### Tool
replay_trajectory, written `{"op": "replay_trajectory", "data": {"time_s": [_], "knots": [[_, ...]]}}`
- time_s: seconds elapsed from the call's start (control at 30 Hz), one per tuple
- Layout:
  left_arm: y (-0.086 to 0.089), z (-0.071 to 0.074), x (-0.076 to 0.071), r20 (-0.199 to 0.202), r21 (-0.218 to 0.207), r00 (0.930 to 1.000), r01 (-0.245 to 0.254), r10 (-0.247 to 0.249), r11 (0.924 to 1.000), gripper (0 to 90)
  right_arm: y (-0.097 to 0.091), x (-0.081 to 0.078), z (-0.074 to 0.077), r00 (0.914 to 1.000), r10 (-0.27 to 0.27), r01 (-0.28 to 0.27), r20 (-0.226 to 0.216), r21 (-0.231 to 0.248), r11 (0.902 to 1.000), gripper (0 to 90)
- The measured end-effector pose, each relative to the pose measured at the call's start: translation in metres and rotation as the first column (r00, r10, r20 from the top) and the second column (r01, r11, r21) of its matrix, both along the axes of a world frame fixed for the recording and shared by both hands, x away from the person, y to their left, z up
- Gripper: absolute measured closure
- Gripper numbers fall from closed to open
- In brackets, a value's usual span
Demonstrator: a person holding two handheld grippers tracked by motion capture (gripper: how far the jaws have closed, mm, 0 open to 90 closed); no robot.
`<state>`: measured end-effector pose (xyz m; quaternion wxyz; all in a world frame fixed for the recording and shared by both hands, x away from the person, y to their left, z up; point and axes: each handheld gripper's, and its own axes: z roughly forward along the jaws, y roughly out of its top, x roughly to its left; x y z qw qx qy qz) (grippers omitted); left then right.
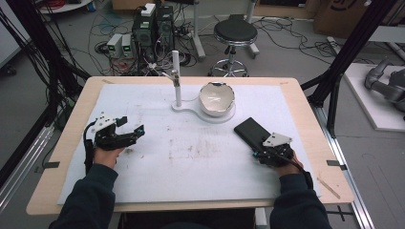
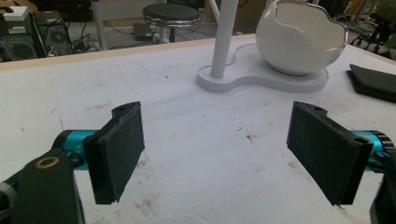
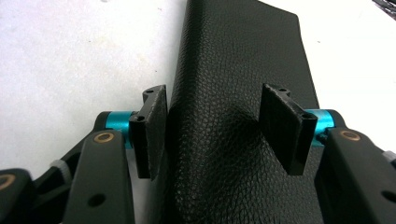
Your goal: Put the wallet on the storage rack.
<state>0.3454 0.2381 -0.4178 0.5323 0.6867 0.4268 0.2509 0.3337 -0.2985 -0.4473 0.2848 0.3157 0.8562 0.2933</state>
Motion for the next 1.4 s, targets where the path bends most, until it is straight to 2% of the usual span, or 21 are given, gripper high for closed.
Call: {"op": "replay_trajectory", "data": {"time_s": [0.07, 0.1, 0.2, 0.23, 0.27, 0.3, 0.43, 0.6, 0.67, 0.7, 0.77, 0.8, 0.83, 0.87, 0.9, 0.93, 0.97, 1.03, 1.07, 1.1, 1.4], "knots": [[0.000, -0.001, 0.000, -0.003, -0.004, 1.0000, 0.000, 0.000, 1.0000, 19.1, -0.001, 0.000, 0.000, 1.0000, -0.005, 0.005, -0.001, 0.010, 0.9999, 44.5], [0.001, -0.001, 0.001, -0.006, -0.009, 1.0000, -0.001, 0.001, 1.0000, 19.2, -0.002, 0.001, 0.000, 0.9998, -0.016, 0.016, -0.009, 0.035, 0.9993, 45.3], [0.002, -0.001, 0.001, -0.007, -0.013, 1.0000, -0.004, 0.004, 0.9999, 19.5, -0.001, 0.001, 0.000, 0.9995, -0.028, 0.028, -0.012, 0.041, 0.9988, 48.7], [0.002, -0.001, 0.001, -0.009, -0.016, 1.0000, -0.004, 0.004, 0.9999, 19.5, 0.000, 0.001, 0.002, 0.9998, -0.021, 0.021, -0.009, 0.039, 0.9990, 57.1], [0.002, -0.001, 0.001, -0.009, -0.016, 1.0000, -0.004, 0.004, 0.9999, 19.5, 0.000, 0.001, 0.002, 0.9998, -0.021, 0.021, -0.009, 0.039, 0.9990, 57.1], [0.002, -0.001, 0.001, -0.009, -0.018, 1.0000, -0.003, 0.003, 0.9998, 19.6, 0.001, 0.000, 0.004, 0.9999, -0.010, 0.010, -0.007, 0.028, 0.9996, 64.1], [0.002, -0.002, 0.001, -0.020, -0.033, 0.9998, 0.003, -0.004, 0.9994, 19.6, 0.005, -0.002, 0.006, 0.9999, 0.015, -0.015, 0.006, -0.011, 0.9998, 72.4], [0.003, -0.003, 0.001, -0.020, -0.047, 0.9998, -0.004, 0.003, 0.9989, 20.0, 0.009, -0.004, 0.010, 0.9998, 0.011, -0.011, 0.014, -0.030, 0.9995, 80.2], [0.004, -0.002, 0.001, -0.019, -0.047, 0.9998, -0.006, 0.005, 0.9989, 20.1, 0.009, -0.004, 0.011, 0.9999, 0.009, -0.009, 0.012, -0.025, 0.9996, 80.8], [0.006, -0.003, 0.001, -0.020, -0.052, 0.9998, -0.009, 0.008, 0.9986, 20.2, 0.007, -0.004, 0.015, 1.0000, -0.007, 0.007, 0.006, 0.018, 0.9998, 82.1], [0.006, -0.003, 0.001, -0.023, -0.055, 0.9997, -0.011, 0.010, 0.9984, 20.2, 0.005, -0.004, 0.018, 0.9998, -0.010, 0.009, 0.018, 0.041, 0.9991, 82.6], [0.007, -0.003, 0.001, -0.022, -0.057, 0.9997, -0.012, 0.011, 0.9983, 20.5, 0.000, -0.004, 0.025, 0.9994, -0.025, 0.023, 0.025, 0.109, 0.9938, 83.1], [0.007, -0.003, 0.001, -0.023, -0.056, 0.9997, -0.013, 0.012, 0.9983, 20.6, -0.002, -0.005, 0.027, 0.9991, -0.033, 0.029, 0.028, 0.134, 0.9905, 83.3], [0.007, -0.003, 0.001, -0.025, -0.058, 0.9996, -0.016, 0.014, 0.9982, 20.6, -0.002, -0.005, 0.027, 0.9991, -0.033, 0.029, 0.028, 0.134, 0.9905, 83.3], [0.008, -0.003, 0.000, -0.023, -0.057, 0.9996, -0.016, 0.014, 0.9982, 20.7, -0.006, -0.005, 0.032, 0.9985, -0.045, 0.039, 0.030, 0.178, 0.9833, 83.6], [0.008, -0.003, 0.000, -0.023, -0.057, 0.9996, -0.016, 0.014, 0.9982, 20.9, -0.006, -0.005, 0.032, 0.9985, -0.045, 0.039, 0.030, 0.178, 0.9833, 83.6], [0.008, -0.003, 0.000, -0.021, -0.059, 0.9997, -0.016, 0.014, 0.9981, 20.9, -0.009, -0.004, 0.036, 0.9980, -0.057, 0.050, 0.027, 0.219, 0.9745, 83.8], [0.008, -0.003, 0.000, -0.020, -0.058, 0.9997, -0.015, 0.014, 0.9982, 21.0, -0.011, -0.004, 0.038, 0.9978, -0.059, 0.051, 0.029, 0.235, 0.9706, 83.8], [0.008, -0.003, 0.000, -0.022, -0.059, 0.9997, -0.015, 0.014, 0.9981, 21.1, -0.014, -0.005, 0.043, 0.9977, -0.062, 0.052, 0.027, 0.283, 0.9578, 84.0], [0.009, -0.003, 0.000, -0.022, -0.058, 0.9996, -0.018, 0.017, 0.9982, 21.1, -0.014, -0.005, 0.043, 0.9977, -0.062, 0.052, 0.027, 0.283, 0.9578, 84.0], [0.010, -0.002, -0.001, -0.021, -0.062, 0.9997, -0.017, 0.016, 0.9979, 21.6, -0.019, -0.013, 0.067, 0.9980, -0.048, 0.027, 0.040, 0.415, 0.9096, 84.3]]}}
